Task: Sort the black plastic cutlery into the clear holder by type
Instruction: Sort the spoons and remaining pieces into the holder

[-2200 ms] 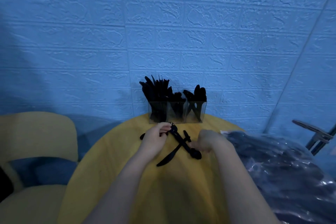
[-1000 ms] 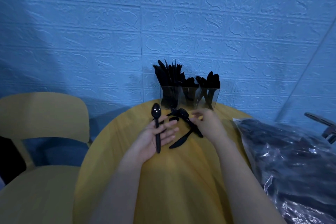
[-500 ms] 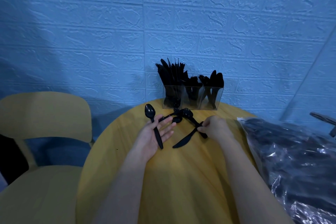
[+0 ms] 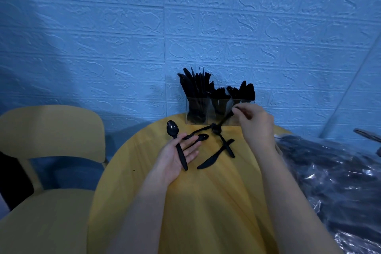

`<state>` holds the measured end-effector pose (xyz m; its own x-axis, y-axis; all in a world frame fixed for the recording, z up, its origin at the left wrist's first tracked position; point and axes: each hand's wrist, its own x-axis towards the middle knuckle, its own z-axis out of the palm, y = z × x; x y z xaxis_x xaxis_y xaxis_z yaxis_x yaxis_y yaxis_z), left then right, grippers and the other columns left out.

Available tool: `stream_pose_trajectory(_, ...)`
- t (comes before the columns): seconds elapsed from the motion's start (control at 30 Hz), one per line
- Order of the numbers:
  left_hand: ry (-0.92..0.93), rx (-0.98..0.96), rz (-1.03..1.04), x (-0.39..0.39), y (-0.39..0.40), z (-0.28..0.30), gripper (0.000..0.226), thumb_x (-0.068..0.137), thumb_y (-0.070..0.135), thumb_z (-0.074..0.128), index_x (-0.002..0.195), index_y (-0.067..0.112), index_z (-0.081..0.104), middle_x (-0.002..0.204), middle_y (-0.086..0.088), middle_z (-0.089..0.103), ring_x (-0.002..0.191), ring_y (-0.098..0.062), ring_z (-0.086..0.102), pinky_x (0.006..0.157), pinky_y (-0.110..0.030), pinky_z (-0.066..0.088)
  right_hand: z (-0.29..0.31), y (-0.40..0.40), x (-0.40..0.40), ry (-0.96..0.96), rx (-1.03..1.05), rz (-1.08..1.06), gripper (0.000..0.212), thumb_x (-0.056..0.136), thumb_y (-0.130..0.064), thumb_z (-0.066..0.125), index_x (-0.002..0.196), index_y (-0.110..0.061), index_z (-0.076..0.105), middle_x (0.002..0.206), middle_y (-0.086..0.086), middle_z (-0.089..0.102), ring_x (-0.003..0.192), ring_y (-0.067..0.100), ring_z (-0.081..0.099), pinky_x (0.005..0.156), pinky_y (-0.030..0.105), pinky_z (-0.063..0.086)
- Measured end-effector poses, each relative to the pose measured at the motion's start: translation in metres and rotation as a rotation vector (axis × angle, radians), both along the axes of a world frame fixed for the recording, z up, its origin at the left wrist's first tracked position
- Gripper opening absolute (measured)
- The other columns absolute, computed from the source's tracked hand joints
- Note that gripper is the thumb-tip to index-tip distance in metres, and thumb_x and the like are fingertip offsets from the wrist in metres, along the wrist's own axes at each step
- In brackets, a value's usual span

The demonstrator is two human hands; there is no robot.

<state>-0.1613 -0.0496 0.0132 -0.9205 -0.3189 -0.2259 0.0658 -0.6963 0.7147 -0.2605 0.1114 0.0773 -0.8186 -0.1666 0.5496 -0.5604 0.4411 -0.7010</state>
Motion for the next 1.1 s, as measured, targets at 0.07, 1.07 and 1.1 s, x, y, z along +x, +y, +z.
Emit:
stream_pose_trajectory(0.07,-0.003,0.009,-0.017,0.0,0.001,0.0,0.03,0.101,0.018,0.042,0.126,0.006,0.05,0.103,-0.016,0.071,0.09,-0.027,0.071,0.075,-0.038,0.059,-0.001,-0.006,0.005,0.075,-0.097,0.11,0.011,0.089,-0.017,0.065,0.097,-0.016,0.073,0.092,-0.001,0.068,0.08,0.002,0.058,0.071,0.004,0.042)
stream_pose_trajectory(1.07,-0.043,0.038,0.086,-0.002,-0.006,-0.004,0.017,0.1,0.024,0.042,0.092,0.013,0.052,0.058,0.004,0.042,0.042,-0.006,0.035,0.047,-0.022,0.042,-0.041,-0.007,-0.01,-0.461,0.675,0.006,0.029,0.089,-0.031,0.064,0.11,-0.011,0.061,0.102,0.005,0.059,0.088,0.018,0.055,0.074,0.029,0.048)
stream_pose_trajectory(1.1,-0.037,0.028,0.08,-0.002,-0.007,-0.005,0.018,0.1,0.025,0.042,0.091,0.013,0.052,0.056,0.005,0.041,0.039,-0.005,0.032,0.041,-0.019,0.037,-0.041,-0.009,-0.008,-0.47,0.691,0.006,0.029,0.09,-0.027,0.064,0.112,-0.01,0.06,0.102,0.005,0.058,0.088,0.017,0.054,0.072,0.028,0.046)
